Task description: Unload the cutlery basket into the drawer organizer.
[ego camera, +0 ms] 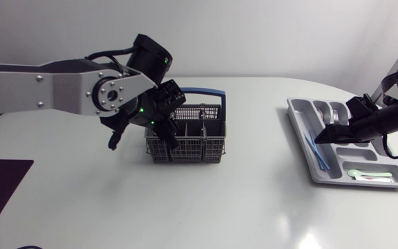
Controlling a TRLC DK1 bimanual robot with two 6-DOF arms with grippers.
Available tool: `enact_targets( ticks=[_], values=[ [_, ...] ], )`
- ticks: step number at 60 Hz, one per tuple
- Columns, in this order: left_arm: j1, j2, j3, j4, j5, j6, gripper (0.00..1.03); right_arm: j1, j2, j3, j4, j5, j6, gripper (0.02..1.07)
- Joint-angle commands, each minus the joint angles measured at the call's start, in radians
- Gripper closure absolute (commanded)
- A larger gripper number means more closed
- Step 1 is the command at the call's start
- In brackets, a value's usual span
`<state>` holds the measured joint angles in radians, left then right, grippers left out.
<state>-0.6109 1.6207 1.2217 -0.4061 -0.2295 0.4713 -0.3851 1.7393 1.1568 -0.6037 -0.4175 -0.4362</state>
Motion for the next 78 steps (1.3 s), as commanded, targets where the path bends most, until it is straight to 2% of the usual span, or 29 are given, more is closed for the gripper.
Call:
enact_targets(
  ticks=[1,18,34,78],
  values=[
    [-0.012,0.042,0.019,0.004,-0.036,-0.031,0.71,0.023,-0.047,-0.037,-0.019,0.003,0.037,0.07],
    [-0.044,0.137,0.091,-0.011,-0.123,-0.077,0.71,0.068,-0.136,-0.060,-0.053,0.009,0.076,0.07],
    [-0.038,0.185,0.167,-0.062,-0.140,-0.125,0.68,0.086,-0.181,-0.071,-0.070,0.011,0.090,0.07],
    [0.022,0.289,0.205,-0.042,-0.154,-0.143,0.67,0.100,-0.210,-0.092,-0.068,0.011,0.094,0.07]
  ],
)
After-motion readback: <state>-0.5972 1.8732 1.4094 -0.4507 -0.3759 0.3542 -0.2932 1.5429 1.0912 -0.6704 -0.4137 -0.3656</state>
